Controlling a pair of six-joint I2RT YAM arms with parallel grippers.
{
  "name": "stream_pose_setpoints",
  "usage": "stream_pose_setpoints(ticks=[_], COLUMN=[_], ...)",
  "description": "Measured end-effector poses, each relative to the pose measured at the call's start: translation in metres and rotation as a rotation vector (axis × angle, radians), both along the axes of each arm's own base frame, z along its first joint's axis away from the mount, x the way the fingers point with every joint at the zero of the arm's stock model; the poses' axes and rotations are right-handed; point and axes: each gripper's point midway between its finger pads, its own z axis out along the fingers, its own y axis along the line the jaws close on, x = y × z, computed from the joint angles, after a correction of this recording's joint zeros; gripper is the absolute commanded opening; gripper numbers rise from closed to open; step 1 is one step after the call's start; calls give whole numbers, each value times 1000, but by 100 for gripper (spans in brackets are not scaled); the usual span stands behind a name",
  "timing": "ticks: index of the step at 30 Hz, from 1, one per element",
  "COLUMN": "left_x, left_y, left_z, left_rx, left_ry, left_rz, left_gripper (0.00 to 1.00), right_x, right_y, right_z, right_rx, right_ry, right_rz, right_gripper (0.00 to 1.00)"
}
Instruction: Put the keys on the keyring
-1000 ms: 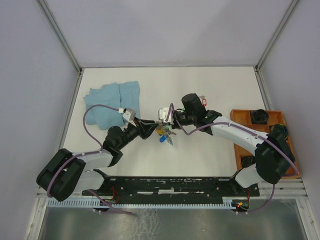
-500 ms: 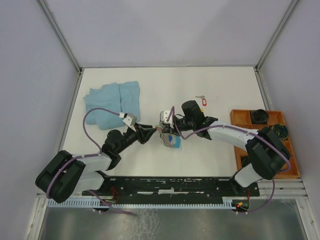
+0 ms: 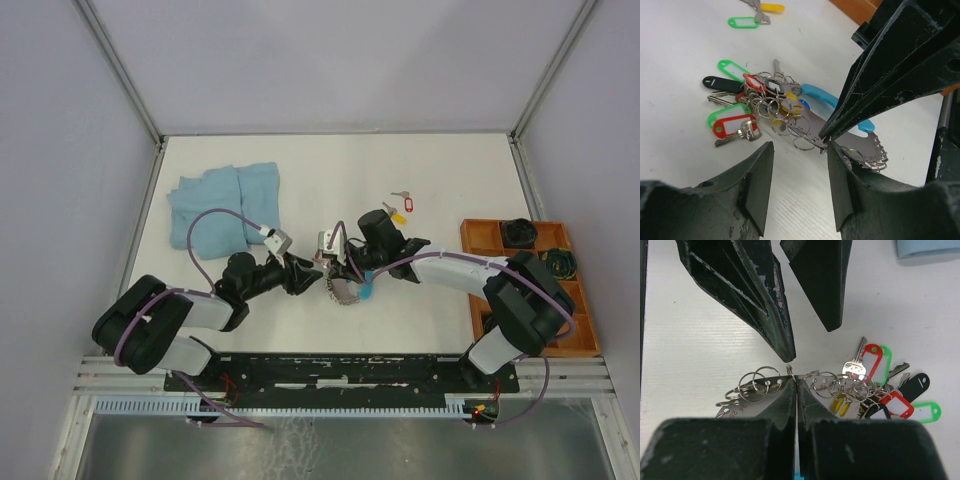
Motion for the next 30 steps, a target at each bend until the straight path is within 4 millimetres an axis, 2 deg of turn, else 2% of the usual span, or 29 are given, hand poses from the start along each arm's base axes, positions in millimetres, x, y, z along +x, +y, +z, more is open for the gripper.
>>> stream_pose_setpoints(ticks=[15, 24, 30], left_x=[-17, -10, -10], left_y=[-18, -23, -24], left_z=[-13, -15, -18], left_rx=[64, 90, 102], left_ry=[-54, -94, -96], left_rz=[-139, -152, -164], left_gripper=[52, 35, 34], right_x=[1, -1, -1], right_y=[-9, -8, -7], right_z=[-10, -10, -9], right_rx=[-67, -66, -61], right_ry=[46, 55, 56], right_rz=[-83, -83, -80], right_gripper=[1, 1, 1])
